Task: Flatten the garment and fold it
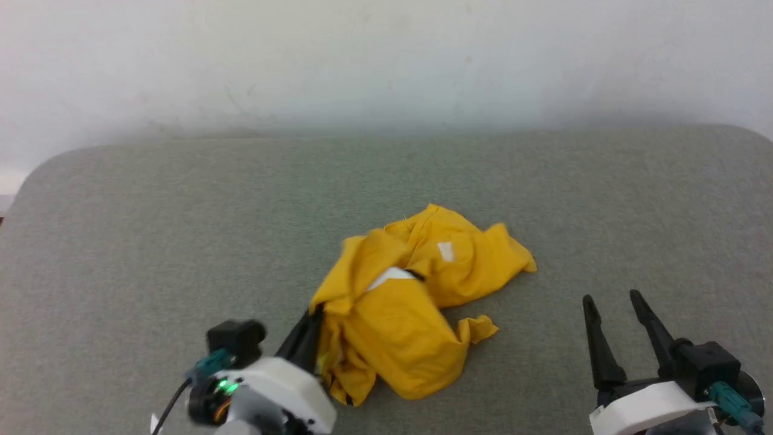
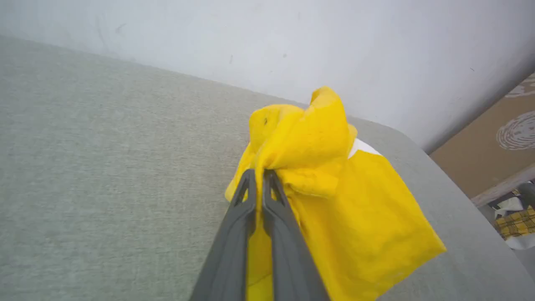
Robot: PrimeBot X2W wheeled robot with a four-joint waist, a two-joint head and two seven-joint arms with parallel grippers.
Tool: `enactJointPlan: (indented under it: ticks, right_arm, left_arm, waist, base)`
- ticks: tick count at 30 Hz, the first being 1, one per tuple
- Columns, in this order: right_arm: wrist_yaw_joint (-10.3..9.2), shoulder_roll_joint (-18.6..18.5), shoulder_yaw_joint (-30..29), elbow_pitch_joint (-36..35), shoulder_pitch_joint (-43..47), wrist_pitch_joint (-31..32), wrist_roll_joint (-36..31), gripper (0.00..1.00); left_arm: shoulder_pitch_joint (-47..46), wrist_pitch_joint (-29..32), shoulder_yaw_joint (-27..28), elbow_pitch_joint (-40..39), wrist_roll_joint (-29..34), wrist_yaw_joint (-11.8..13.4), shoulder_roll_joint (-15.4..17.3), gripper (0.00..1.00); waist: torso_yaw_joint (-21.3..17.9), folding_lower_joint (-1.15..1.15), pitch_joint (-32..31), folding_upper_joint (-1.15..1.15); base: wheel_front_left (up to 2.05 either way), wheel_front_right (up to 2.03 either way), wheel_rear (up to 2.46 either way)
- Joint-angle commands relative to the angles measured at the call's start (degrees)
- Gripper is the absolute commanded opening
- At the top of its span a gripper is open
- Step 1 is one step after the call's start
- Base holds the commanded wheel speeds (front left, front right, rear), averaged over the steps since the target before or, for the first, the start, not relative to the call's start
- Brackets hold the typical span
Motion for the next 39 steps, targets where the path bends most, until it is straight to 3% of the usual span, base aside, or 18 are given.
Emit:
enactJointPlan:
  ticks: [1, 4, 5, 6, 7, 14, 17, 25, 39]
  right_arm:
    - [-0.11, 0.2, 0.4, 0.0, 0.3, 0.4, 0.0, 1.00]
    - [-0.11, 0.2, 1.0, 0.1, 0.5, 0.8, 0.2, 1.00]
    - [-0.11, 0.2, 1.4, 0.2, 0.6, 1.1, 0.2, 1.00]
    - [-0.11, 0.2, 1.9, 0.3, 0.7, 1.3, 0.2, 1.00]
    - [-0.11, 0.2, 2.4, 0.5, 0.7, 1.5, 0.1, 1.00]
    - [-0.11, 0.1, 5.7, -0.3, 1.2, 3.3, 0.5, 1.00]
    - [-0.11, -2.0, 9.7, -0.4, 0.9, 5.6, 1.9, 1.00]
    - [-0.11, -10.4, 25.0, 3.4, -4.6, 16.7, 8.3, 1.00]
    - [-0.11, -14.1, 37.6, 17.4, -16.4, 30.7, 13.6, 1.00]
  left_arm:
    - [1.7, 0.0, 1.1, 0.1, -0.4, 1.4, 0.9, 0.00]
    - [4.1, 1.2, 2.3, 2.3, -0.2, 4.5, 2.2, 0.00]
    - [4.6, 1.6, 2.4, 3.3, -0.3, 5.0, 2.3, 0.06]
    - [4.9, 1.6, 2.4, 4.1, -0.1, 5.4, 2.4, 0.95]
    - [5.0, 1.2, 2.6, 4.9, -0.1, 6.0, 2.2, 1.00]
    - [3.6, -6.5, 4.4, 4.9, 1.0, 6.5, 0.9, 1.00]
    - [2.8, -8.5, 4.9, 2.4, 4.3, 6.2, 1.6, 1.00]
    - [4.8, -9.1, 8.3, -5.1, 12.6, 4.8, 0.9, 1.00]
    - [5.8, -9.1, 11.2, -2.1, 15.7, 1.0, -4.4, 1.00]
  waist:
    - [3.3, 0.01, -2.3, 0.00]
    - [4.2, 0.01, -2.5, 0.00]
    - [4.4, 0.01, -2.4, 0.00]
    - [4.5, 0.01, -2.4, 0.00]
    - [4.7, 0.01, -2.4, 0.00]
    - [6.5, 0.01, -2.9, 0.00]
    - [7.7, 0.01, -3.3, 0.00]
    - [11.8, 0.01, -3.6, 0.00]
    - [19.2, 0.01, 0.0, 0.00]
  base:
    - [0.00, 0.00, 0.00]
    - [0.00, 0.00, 0.00]
    - [0.00, 0.00, 0.00]
    - [0.00, 0.00, 0.00]
    - [0.00, 0.00, 0.00]
    - [0.00, 0.00, 0.00]
    - [0.00, 0.00, 0.00]
    - [0.00, 0.00, 0.00]
    - [0.00, 0.00, 0.00]
